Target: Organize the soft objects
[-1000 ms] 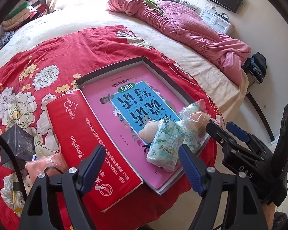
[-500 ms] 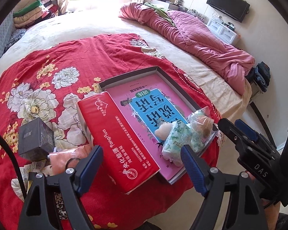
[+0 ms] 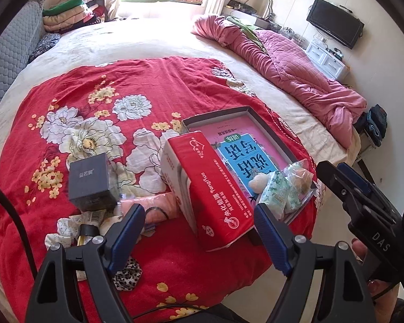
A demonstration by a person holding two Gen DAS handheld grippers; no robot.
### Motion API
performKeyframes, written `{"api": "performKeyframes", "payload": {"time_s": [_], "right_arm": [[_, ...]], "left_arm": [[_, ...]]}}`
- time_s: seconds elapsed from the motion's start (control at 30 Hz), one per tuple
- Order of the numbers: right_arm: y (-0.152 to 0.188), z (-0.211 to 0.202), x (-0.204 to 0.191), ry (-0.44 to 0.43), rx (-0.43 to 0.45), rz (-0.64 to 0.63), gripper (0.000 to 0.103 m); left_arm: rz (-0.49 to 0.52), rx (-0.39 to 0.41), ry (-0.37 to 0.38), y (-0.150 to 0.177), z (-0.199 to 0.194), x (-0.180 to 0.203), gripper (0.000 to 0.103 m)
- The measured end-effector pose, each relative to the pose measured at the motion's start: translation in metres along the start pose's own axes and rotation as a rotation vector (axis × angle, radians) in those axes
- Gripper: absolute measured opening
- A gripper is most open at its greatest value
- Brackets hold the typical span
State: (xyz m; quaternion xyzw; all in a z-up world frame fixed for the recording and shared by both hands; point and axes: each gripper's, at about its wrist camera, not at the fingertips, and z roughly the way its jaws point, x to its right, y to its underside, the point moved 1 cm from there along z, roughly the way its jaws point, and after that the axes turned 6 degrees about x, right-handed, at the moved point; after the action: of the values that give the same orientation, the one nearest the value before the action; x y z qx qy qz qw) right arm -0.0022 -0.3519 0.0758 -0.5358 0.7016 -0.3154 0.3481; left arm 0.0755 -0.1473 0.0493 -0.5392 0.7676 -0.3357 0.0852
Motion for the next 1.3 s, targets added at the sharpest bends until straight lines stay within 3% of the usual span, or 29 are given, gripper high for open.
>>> {"api": "performKeyframes", "payload": {"time_s": [0.63, 1.3], "right_arm": [[0.011, -0.005, -0.087, -0.123, -0.023, -0.133, 0.077], [0.053, 0.02, -0.156, -0.212, -0.128, -0.26, 0.077]], "left_arm": [[-0.102, 0.041, -0.09, 0.011, -0.05, -0.078, 0.082], [-0.239, 0.026, -0.157, 0.038, -0.059, -0.159, 0.082]]}}
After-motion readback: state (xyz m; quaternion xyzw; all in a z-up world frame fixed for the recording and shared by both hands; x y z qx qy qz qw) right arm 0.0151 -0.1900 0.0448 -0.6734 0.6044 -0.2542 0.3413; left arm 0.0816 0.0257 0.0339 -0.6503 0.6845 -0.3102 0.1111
